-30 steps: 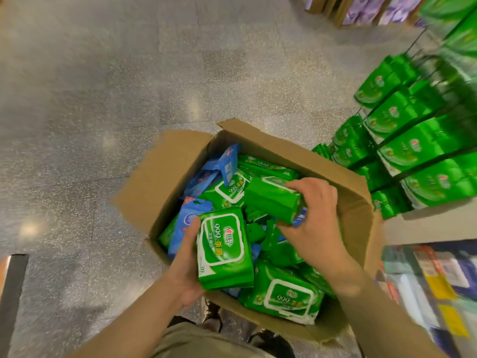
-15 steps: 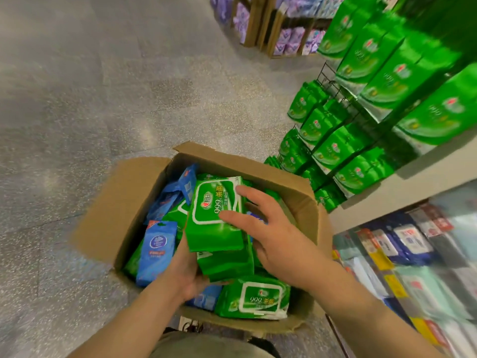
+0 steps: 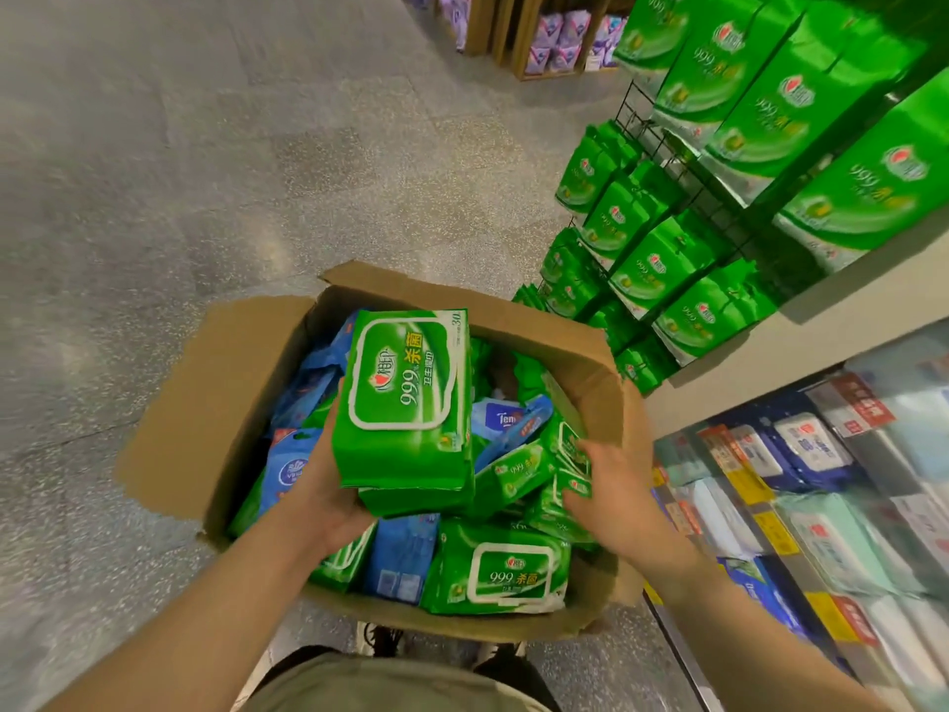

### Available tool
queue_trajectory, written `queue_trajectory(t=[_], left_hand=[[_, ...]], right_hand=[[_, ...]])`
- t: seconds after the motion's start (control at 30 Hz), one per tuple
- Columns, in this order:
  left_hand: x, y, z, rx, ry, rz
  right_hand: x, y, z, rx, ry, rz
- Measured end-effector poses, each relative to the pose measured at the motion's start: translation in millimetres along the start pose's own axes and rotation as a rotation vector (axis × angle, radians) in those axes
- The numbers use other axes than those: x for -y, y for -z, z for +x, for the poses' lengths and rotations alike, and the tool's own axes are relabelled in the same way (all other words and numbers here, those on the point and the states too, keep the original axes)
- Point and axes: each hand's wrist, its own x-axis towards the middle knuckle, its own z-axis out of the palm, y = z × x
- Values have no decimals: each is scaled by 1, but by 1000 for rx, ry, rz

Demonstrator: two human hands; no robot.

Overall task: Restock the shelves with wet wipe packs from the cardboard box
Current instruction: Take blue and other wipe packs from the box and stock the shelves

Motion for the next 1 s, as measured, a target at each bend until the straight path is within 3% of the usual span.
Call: queue_trajectory(t=[0.1, 0.3, 0.5, 0.63, 0.83, 1.0], left_hand=[[2, 3, -5, -13, 9, 10], [11, 24, -15, 154, -51, 21], [16, 23, -25, 80, -61, 37], [15, 17, -32, -55, -59, 14], [18, 4, -31, -94, 62, 103], [34, -30, -44, 54, 129, 170]], right_hand=[[-19, -33, 6, 172, -20, -176], [-15, -45, 24, 251, -80, -272], [-3, -37, 23, 225, -59, -489], [4, -29, 7, 235, -90, -462], [12, -13, -43, 51, -136, -40], [27, 11, -86, -120, -390, 886]])
